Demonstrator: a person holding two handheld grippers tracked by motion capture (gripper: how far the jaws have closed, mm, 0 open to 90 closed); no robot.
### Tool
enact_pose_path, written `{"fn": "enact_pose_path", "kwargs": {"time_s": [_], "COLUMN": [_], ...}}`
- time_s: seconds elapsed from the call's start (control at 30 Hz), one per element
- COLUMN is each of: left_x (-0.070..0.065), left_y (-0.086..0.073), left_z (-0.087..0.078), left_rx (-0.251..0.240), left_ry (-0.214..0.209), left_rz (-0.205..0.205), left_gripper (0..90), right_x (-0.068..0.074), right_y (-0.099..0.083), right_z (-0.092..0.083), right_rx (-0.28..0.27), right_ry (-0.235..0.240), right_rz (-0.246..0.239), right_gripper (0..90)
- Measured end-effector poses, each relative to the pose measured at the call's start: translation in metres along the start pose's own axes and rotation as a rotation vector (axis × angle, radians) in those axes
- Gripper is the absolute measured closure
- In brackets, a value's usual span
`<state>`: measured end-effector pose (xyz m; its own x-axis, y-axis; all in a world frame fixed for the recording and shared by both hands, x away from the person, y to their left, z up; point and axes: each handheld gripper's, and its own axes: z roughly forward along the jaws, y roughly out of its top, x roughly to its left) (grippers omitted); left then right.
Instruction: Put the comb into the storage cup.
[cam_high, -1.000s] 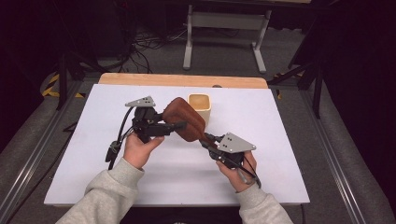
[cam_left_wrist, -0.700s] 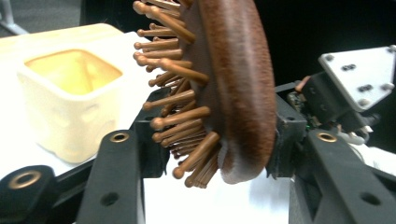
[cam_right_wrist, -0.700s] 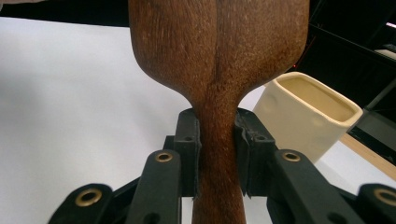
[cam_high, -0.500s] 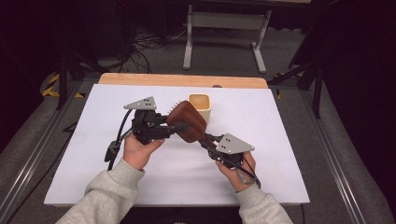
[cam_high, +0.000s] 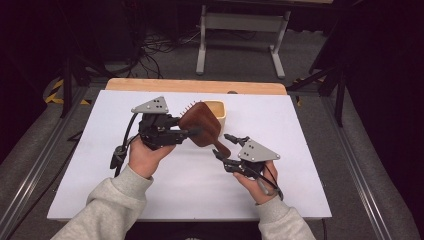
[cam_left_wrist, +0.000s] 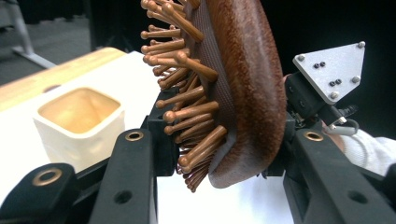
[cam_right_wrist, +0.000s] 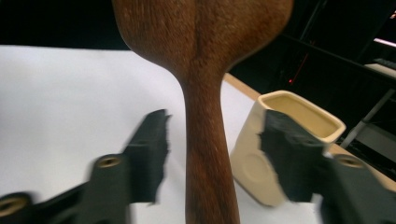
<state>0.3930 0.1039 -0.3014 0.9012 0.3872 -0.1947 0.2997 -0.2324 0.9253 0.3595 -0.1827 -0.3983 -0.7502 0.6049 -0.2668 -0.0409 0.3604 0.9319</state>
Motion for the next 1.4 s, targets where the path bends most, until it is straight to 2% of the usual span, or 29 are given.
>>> {"fn": "enact_pose_path", "kwargs": {"time_s": [0.13,0.27,0.6,0.77,0.83,1.13,1.23,1.4], "left_x": [-0.001,-0.002,-0.002,-0.001,0.0,0.005,0.007,0.011], "left_y": [0.011,0.022,0.046,0.057,0.061,0.071,0.073,0.073], "left_z": [-0.002,-0.003,-0.003,-0.003,-0.003,-0.002,-0.003,0.0], "left_rx": [0.002,0.002,0.002,0.0,0.001,-0.017,-0.035,-0.039], "left_ry": [0.02,0.043,0.102,0.135,0.144,0.201,0.219,0.252], "left_rz": [0.03,0.049,0.092,0.109,0.113,0.115,0.111,0.112], "left_gripper": [59.2,58.9,58.4,58.3,58.4,58.1,57.9,57.9], "right_x": [-0.006,-0.012,-0.023,-0.028,-0.029,-0.036,-0.038,-0.04], "right_y": [-0.001,-0.003,-0.011,-0.016,-0.017,-0.021,-0.022,-0.022], "right_z": [-0.004,-0.011,-0.026,-0.031,-0.032,-0.037,-0.039,-0.04], "right_rx": [-0.021,-0.039,-0.032,-0.031,-0.031,-0.022,-0.018,-0.025], "right_ry": [-0.019,-0.041,-0.061,-0.076,-0.076,-0.108,-0.111,-0.116], "right_rz": [0.029,0.063,0.147,0.16,0.179,0.199,0.204,0.213], "right_gripper": [17.3,12.0,9.0,8.0,7.0,4.6,4.0,4.0]}}
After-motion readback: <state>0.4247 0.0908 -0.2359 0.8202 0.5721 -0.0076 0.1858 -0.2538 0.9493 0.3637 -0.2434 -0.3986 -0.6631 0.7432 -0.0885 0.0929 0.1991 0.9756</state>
